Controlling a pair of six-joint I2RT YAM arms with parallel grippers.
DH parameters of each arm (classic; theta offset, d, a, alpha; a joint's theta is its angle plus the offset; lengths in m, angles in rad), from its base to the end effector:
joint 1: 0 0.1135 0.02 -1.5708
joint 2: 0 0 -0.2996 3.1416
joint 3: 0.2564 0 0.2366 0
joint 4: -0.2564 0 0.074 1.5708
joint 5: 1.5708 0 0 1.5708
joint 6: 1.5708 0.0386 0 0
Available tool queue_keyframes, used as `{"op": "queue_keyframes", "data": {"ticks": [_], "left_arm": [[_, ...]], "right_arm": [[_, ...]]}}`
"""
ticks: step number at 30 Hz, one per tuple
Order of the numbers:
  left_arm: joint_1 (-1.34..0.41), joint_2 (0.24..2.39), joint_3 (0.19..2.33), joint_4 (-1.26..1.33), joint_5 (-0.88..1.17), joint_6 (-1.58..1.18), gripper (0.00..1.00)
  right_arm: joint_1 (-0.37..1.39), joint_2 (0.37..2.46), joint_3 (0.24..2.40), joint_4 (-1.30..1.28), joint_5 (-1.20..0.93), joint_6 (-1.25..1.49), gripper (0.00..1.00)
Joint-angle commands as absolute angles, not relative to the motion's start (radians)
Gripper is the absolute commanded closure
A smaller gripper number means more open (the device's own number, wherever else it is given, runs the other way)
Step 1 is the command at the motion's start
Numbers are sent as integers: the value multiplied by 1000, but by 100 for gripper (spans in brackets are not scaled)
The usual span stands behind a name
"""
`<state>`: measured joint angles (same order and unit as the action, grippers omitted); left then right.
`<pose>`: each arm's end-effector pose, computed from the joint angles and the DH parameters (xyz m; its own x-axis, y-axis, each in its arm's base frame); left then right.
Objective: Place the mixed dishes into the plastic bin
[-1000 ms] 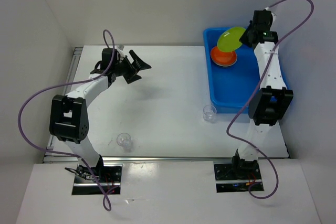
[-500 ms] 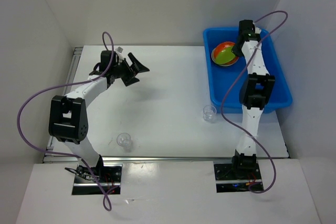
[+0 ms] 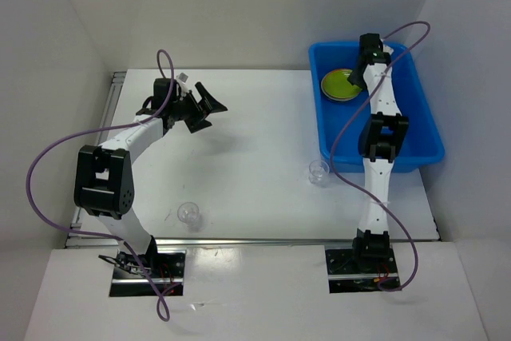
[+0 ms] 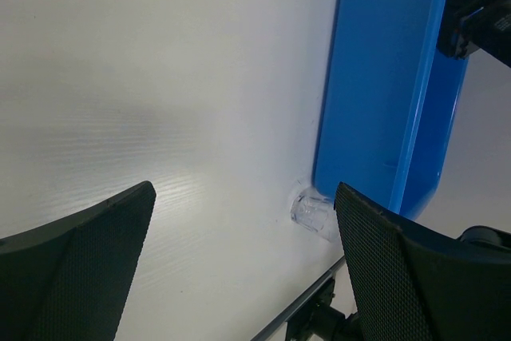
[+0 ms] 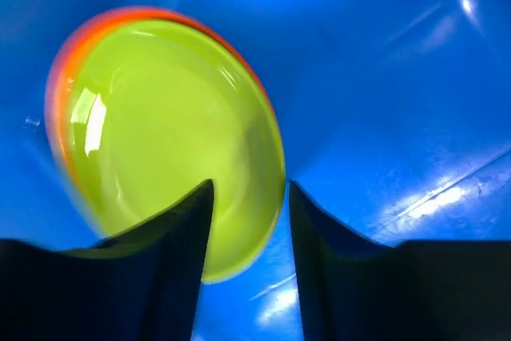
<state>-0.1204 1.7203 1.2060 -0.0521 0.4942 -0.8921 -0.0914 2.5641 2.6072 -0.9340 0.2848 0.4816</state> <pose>0.3795 -0.0644 0.2915 -0.7260 -0.6024 -0.3316 -0.0988 0.5686 -0.8166 0.5635 -0.0625 0.2605 -0.5642 0.4981 -0.6584 0.5922 0.7998 0.0976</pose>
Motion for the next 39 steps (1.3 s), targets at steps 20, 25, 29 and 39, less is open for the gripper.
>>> {"op": "queue_keyframes", "data": {"ticks": [20, 25, 29, 39], "left_arm": [[-115, 1663, 1149, -161, 336, -595, 0], [-115, 1654, 1126, -173, 336, -583, 0], [-126, 1654, 1106, -153, 365, -601, 0], [-126, 1644, 1088, -144, 365, -601, 0]], "right_arm": [[243, 1418, 1468, -813, 229, 437, 37], [398, 1195, 1294, -922, 97, 446, 43], [567, 1161, 1171, -962, 86, 478, 43], [657, 1268, 1120, -995, 205, 615, 51]]}}
